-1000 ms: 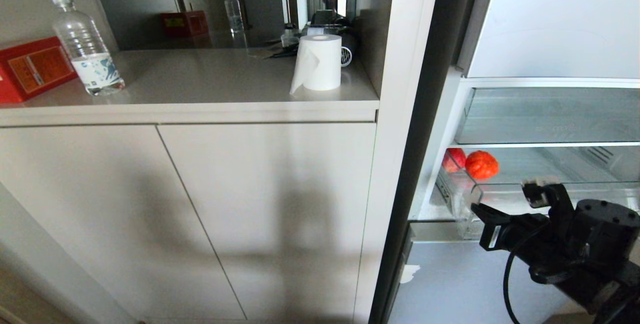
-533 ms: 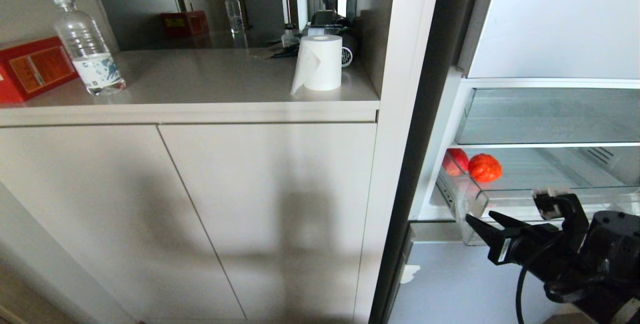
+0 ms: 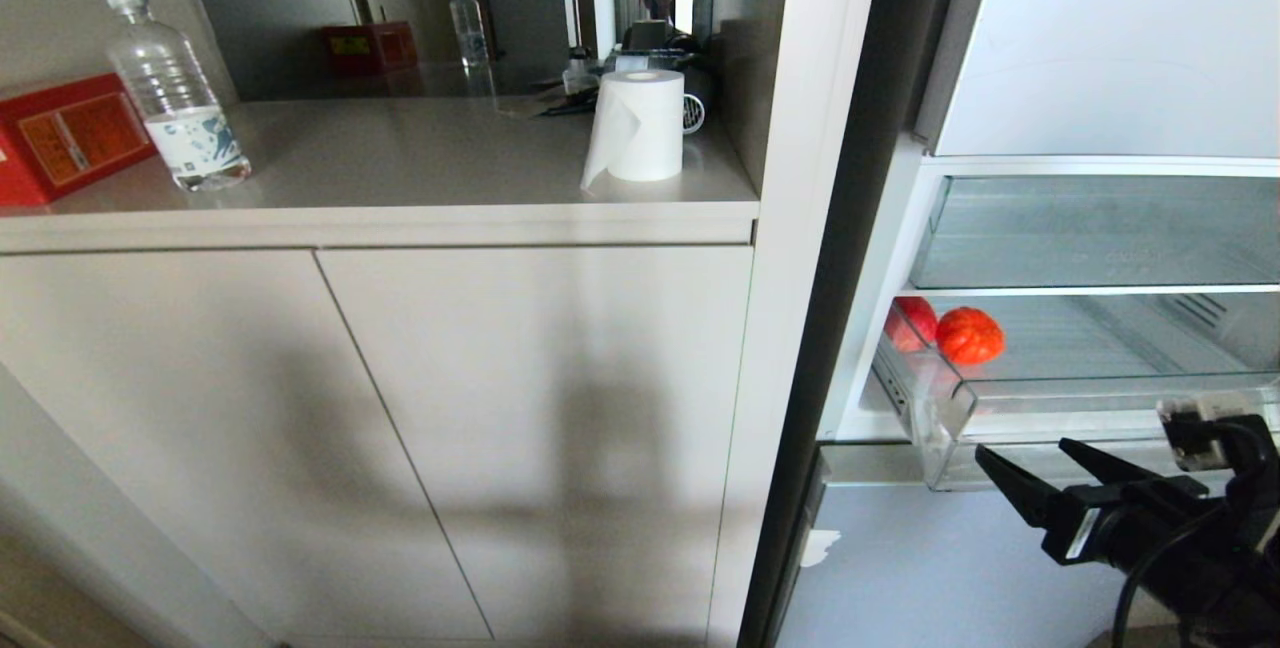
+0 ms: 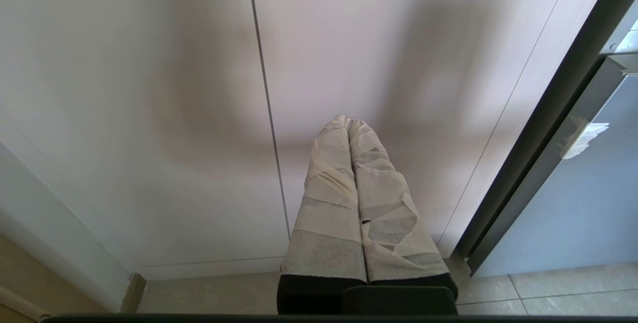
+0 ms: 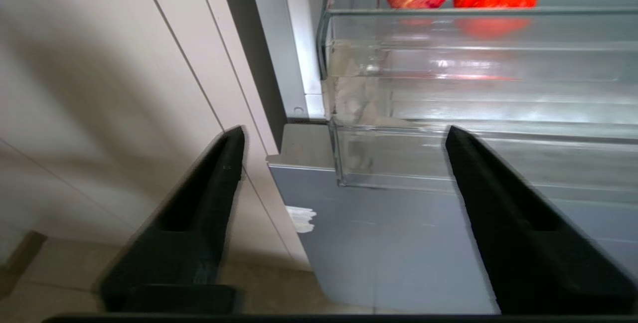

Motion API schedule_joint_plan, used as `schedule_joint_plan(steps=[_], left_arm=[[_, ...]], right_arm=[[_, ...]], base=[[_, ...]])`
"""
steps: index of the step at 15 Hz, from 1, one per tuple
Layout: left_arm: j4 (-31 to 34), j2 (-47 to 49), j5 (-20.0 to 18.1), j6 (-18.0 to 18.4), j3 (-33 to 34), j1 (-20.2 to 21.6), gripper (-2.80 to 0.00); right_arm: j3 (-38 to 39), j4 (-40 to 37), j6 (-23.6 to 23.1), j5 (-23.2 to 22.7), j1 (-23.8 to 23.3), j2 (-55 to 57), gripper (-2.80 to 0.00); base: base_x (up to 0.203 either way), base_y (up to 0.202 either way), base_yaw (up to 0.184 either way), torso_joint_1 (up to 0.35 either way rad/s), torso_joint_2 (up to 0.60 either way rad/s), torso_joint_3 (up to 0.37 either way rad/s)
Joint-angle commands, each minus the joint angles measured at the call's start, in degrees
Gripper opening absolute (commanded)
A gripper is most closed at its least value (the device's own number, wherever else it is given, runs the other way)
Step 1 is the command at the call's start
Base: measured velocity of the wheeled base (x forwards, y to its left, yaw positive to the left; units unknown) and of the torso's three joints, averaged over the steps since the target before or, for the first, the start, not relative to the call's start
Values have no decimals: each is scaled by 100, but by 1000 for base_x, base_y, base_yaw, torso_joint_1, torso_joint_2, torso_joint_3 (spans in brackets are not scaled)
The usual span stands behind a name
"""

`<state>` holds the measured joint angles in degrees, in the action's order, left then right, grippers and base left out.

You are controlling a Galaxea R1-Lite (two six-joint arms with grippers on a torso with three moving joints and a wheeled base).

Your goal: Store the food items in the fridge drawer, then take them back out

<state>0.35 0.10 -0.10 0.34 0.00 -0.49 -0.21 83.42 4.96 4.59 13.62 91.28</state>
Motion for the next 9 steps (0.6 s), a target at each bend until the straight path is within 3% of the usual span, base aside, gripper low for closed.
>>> schedule_joint_plan(steps=[1,5,7,9], left_arm=[[0,8,1,2,0,-3,-280],[0,8,1,2,0,5,-280],[0,8,1,2,0,-4,-280],[0,8,1,2,0,-3,-280]], right_arm=[[-3,-182,-18,15,-8,-653,-280],[-373,-866,-70,89,-342,-1331,-280],[-1133,-1873,-76,95,-702,-1554,-280],[-2189,-3552,-55,58,-991,-1668,-280]], base=[[0,0,0,0,0,0],[0,0,0,0,0,0],[0,0,0,0,0,0],[0,0,0,0,0,0]])
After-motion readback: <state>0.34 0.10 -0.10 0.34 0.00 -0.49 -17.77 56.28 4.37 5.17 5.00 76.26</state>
